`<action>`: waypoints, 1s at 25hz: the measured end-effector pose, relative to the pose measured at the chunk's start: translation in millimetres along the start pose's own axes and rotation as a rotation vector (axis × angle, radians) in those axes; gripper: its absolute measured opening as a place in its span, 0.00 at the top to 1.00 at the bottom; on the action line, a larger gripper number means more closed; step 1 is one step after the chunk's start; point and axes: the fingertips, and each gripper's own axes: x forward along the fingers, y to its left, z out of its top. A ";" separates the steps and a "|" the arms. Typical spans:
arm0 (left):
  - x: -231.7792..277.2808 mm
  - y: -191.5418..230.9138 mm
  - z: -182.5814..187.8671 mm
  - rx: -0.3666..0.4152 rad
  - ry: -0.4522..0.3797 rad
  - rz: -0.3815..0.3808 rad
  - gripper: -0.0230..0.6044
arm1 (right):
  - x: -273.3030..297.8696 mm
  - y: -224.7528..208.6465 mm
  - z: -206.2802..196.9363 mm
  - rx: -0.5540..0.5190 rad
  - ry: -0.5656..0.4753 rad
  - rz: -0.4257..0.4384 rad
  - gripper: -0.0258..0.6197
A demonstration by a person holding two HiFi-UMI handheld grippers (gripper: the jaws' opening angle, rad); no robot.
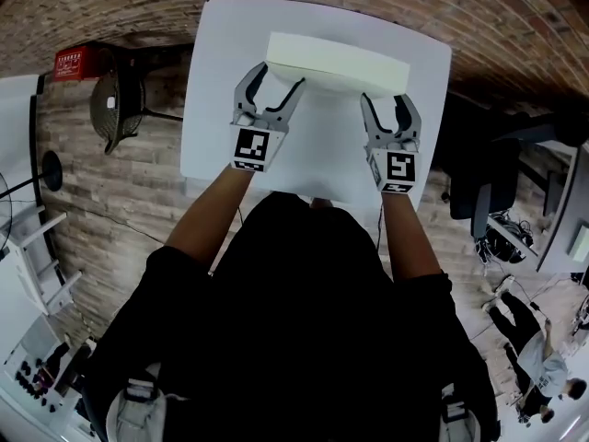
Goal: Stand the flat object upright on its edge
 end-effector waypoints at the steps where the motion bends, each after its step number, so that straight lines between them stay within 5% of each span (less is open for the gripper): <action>1: -1.4 -0.6 -0.2 0.003 0.003 -0.004 0.50 | -1.4 -0.2 -0.4 -0.006 0.002 0.008 0.56; 25: -14.5 4.9 -1.1 -0.055 0.033 -0.061 0.50 | -0.1 7.1 0.8 0.023 0.032 0.120 0.44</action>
